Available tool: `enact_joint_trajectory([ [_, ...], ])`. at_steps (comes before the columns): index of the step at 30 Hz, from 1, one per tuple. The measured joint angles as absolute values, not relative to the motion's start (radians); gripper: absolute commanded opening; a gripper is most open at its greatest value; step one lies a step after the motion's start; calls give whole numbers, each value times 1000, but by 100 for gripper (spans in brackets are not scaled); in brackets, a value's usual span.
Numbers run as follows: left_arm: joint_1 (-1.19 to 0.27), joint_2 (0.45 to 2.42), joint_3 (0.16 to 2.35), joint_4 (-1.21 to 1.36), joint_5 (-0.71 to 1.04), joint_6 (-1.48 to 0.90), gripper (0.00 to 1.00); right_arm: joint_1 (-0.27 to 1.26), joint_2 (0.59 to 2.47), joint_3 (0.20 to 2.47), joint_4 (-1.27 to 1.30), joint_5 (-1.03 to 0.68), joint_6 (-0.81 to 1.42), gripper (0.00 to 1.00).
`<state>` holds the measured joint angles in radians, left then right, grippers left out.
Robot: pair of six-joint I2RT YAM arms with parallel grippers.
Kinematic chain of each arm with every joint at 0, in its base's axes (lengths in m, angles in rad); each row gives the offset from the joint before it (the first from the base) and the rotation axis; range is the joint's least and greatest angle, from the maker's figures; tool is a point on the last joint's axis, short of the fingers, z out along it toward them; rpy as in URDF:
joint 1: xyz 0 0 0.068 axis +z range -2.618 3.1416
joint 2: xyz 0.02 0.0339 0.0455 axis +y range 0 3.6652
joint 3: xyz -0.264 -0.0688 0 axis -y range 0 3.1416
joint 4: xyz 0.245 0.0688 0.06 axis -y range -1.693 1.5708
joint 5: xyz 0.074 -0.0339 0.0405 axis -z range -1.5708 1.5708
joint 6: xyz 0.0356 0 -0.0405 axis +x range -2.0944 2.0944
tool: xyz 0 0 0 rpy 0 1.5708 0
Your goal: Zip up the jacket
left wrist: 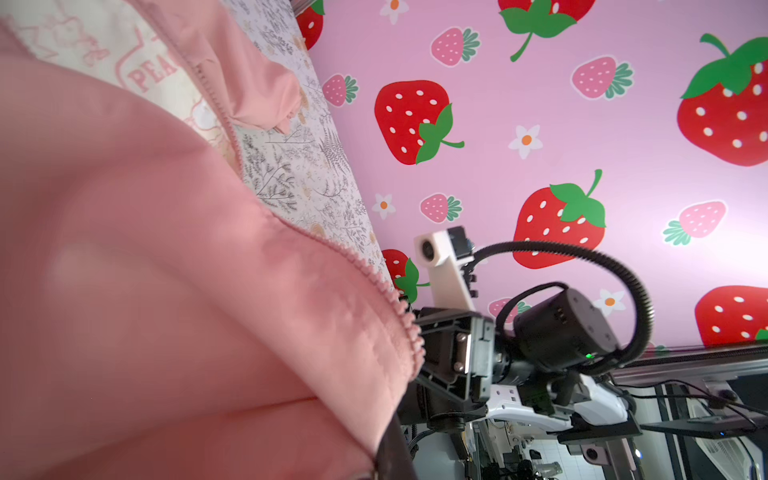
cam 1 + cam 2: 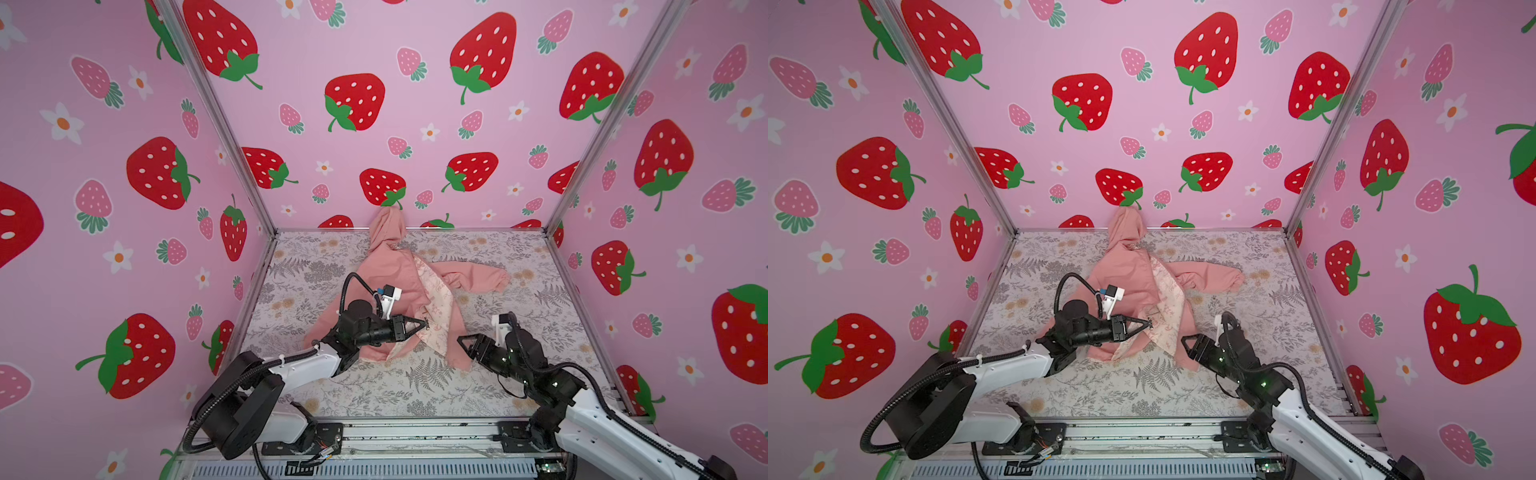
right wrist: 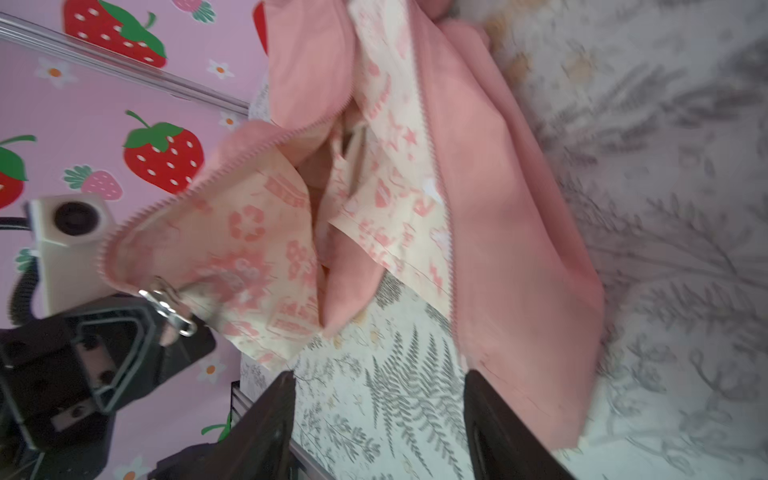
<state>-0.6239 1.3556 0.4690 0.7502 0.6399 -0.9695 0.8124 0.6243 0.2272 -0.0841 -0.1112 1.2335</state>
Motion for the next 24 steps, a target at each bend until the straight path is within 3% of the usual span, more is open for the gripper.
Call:
enact_joint_trajectory([
  [3,-606,1354,419,772,631,-1000,0,919,610,130,-68,-81,1320,69],
  [8,-591,1354,369,815,619,-1043,0,1040,753,109,53,-18,1419,68],
  [15,-588,1340,356,831,618,-1053,0,1076,982,153,228,52,1482,53],
  [18,-587,1320,353,828,618,-1052,0,1085,1009,153,253,94,1520,47],
  [24,-583,1296,352,825,622,-1051,0,1087,986,134,245,189,1583,45],
])
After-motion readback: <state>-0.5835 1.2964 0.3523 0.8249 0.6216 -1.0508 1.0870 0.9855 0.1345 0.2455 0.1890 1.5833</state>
